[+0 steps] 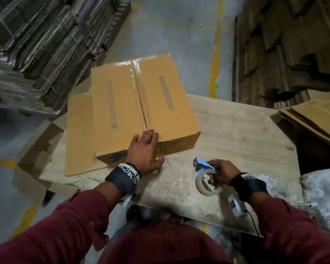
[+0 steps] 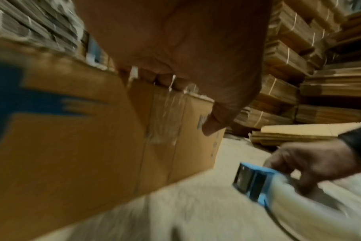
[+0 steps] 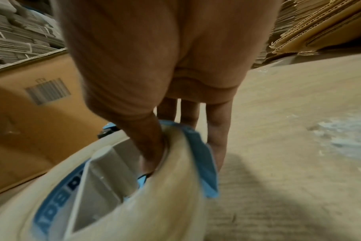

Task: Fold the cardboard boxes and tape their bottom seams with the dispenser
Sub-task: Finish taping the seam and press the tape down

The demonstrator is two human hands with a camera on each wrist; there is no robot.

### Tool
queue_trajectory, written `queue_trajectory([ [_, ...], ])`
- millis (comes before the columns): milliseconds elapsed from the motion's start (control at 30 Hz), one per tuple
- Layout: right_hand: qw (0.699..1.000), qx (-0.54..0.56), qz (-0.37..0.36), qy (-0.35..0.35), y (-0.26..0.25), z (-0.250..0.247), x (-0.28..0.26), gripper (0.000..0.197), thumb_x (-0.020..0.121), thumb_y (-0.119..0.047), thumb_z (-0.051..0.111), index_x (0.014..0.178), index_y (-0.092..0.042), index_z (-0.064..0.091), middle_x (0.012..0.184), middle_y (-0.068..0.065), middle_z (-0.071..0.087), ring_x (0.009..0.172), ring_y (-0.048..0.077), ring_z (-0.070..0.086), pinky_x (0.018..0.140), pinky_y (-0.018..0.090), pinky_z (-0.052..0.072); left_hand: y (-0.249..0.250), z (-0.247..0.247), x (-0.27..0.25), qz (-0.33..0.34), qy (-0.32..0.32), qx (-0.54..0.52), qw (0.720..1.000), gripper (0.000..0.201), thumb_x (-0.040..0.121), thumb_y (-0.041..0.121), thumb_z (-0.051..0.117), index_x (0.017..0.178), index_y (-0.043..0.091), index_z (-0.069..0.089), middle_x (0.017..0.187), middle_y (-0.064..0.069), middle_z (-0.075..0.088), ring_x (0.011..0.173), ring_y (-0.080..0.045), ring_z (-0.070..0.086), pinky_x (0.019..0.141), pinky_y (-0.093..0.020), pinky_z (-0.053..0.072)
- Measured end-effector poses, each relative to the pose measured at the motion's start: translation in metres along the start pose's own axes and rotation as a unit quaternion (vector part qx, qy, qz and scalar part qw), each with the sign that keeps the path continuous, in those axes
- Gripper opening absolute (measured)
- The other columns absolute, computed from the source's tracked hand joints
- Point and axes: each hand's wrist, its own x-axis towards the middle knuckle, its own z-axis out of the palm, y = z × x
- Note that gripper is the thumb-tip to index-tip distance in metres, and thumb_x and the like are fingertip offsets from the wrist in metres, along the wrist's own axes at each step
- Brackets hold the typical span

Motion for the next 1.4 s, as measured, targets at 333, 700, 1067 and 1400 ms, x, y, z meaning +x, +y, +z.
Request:
queue_trajectory([
  [333,0.989,0.031,-0.138,0.048,-0.132,-0.001,-0.081,0.022,0.086,-0.023,0.063,0.098,-0.039,0.054,0.093,-0.012,0.07,0.083,0.014,0.067,0.074,0.043,0.055,-0.065,0.031,-0.058,0.15,0.031,-0.007,0.988,0.094,0.085,0.053,0.05,0.165,0.016,0.016,0.172,-0.011,0.014,0.158,-0.026,0.017,0.127,-0.049,0.016],
  [700,0.965,-0.053,-0.248,0.069,-0.244,-0.013,-0.088,0.046,0.08,-0.024,0.068,0.116,-0.045,0.048,0.111,-0.019,0.061,0.078,0.016,0.06,0.063,0.046,0.051,-0.07,-0.069,-0.124,-0.259,0.079,-0.655,0.705,0.066,0.094,0.072,0.052,0.093,0.011,0.077,0.088,-0.001,0.079,0.087,-0.025,0.077,0.081,-0.049,0.06],
  [1067,0.878,-0.27,-0.376,0.121,-0.297,0.012,-0.061,0.061,0.086,-0.064,0.064,0.137,-0.043,0.041,0.121,-0.008,0.047,0.082,0.025,0.061,0.063,0.034,0.049,-0.063,-0.086,-0.178,-0.315,0.047,-0.803,0.504,0.097,0.082,0.092,0.037,0.123,0.01,0.07,0.114,-0.009,0.077,0.101,-0.026,0.076,0.092,-0.044,0.061],
  [1400,0.9,-0.099,-0.424,0.025,-0.302,0.025,-0.048,0.068,0.075,-0.068,0.076,0.132,-0.051,0.043,0.125,-0.019,0.045,0.11,0.008,0.054,0.084,0.034,0.055,-0.08,-0.056,-0.185,-0.349,0.013,-0.857,0.38,0.041,0.089,0.047,0.069,0.11,0.011,0.07,0.101,-0.009,0.076,0.078,-0.025,0.069,0.065,-0.03,0.052],
])
